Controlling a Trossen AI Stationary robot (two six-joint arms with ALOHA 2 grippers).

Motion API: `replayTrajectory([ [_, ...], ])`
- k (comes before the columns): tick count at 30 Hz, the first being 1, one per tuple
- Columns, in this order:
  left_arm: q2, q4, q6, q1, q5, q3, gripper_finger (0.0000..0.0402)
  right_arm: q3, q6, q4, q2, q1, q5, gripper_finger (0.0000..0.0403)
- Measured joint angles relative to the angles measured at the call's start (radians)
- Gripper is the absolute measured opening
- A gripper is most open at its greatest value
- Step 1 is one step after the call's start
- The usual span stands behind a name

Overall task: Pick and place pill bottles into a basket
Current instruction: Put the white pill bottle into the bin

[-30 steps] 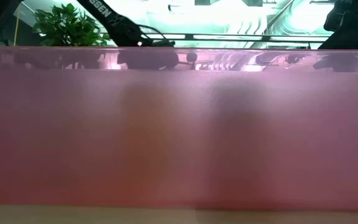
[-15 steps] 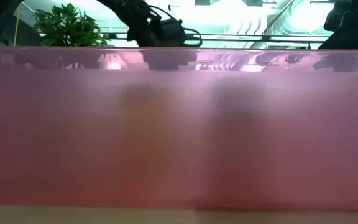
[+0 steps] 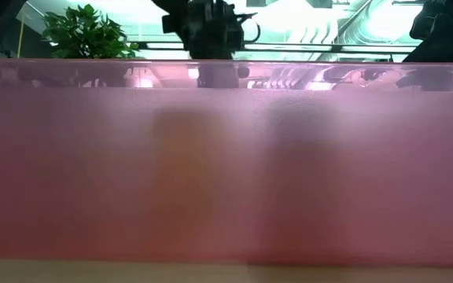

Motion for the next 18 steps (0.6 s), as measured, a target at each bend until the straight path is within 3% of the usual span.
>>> replayTrajectory([
  [6, 0.0, -0.08, 0.0, -0.071, 0.1, 0.028, 0.0209, 0.0, 0.0, 0.0, 0.0, 0.0, 0.0, 0.0199],
  [18, 0.0, -0.192, -0.021, -0.292, 0.096, 0.036, 0.0209, 0.0, 0.0, 0.0, 0.0, 0.0, 0.001, 0.0199],
])
